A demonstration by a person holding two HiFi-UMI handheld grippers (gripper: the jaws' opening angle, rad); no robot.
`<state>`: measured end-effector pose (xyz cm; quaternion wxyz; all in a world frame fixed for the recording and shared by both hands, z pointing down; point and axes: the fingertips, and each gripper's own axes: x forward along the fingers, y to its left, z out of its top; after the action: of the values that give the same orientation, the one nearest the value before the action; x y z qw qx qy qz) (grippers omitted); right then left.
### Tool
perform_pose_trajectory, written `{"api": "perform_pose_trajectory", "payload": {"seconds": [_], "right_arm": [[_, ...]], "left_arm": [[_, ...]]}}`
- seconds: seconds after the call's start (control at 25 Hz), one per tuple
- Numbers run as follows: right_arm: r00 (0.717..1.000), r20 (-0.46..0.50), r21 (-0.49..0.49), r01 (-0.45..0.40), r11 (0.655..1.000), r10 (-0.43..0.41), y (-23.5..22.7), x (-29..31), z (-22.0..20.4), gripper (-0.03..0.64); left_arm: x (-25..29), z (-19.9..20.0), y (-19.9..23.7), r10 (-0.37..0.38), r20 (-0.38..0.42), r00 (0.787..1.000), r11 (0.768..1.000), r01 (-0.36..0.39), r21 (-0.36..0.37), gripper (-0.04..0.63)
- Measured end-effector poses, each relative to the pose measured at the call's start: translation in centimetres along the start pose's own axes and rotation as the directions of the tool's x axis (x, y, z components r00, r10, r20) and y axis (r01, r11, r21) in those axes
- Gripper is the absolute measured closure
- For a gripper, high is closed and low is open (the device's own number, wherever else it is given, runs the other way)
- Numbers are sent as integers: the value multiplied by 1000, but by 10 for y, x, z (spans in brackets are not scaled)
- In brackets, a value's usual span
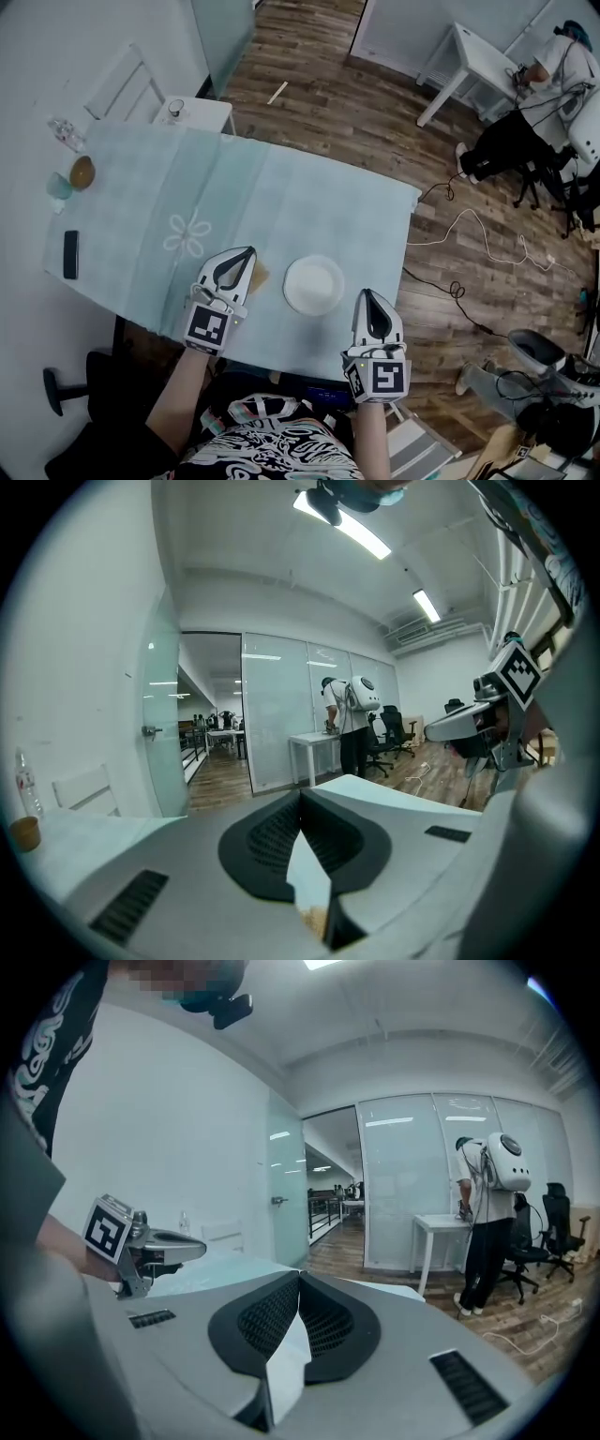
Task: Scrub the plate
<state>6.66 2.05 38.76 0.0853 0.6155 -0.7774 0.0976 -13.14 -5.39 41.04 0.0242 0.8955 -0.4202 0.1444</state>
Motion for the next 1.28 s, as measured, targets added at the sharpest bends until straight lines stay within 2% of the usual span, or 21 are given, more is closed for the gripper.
{"api": "perform_pose_trajectory", "payload": {"seconds": [0.16, 0.28, 0.44, 0.6, 0.8, 1.28], "right_arm": [[998, -25, -36, -53, 998, 52, -1, 18, 2, 615], [990, -90, -31, -110, 994, 106, 1, 30, -14, 615], [978, -162, 22, -133, 991, 135, -4, 33, -44, 614], [949, -253, 103, -166, 981, 187, -4, 32, -80, 604], [926, -321, 170, -152, 974, 201, -7, 28, -114, 589], [890, -406, 263, -103, 959, 206, -2, 30, -162, 575]], "left_arm": [[11, 9, 0, 19, -1, 1000, 1000, -19, -18, 581], [17, -3, -2, 13, -50, 999, 999, -15, -40, 579], [21, -26, -2, 27, -116, 993, 999, -31, -36, 579], [17, -49, -6, 24, -188, 982, 1000, -23, 3, 575], [12, -76, -4, 36, -265, 964, 999, -31, 22, 551], [-6, -119, -2, 39, -359, 932, 999, -32, 26, 493]]}}
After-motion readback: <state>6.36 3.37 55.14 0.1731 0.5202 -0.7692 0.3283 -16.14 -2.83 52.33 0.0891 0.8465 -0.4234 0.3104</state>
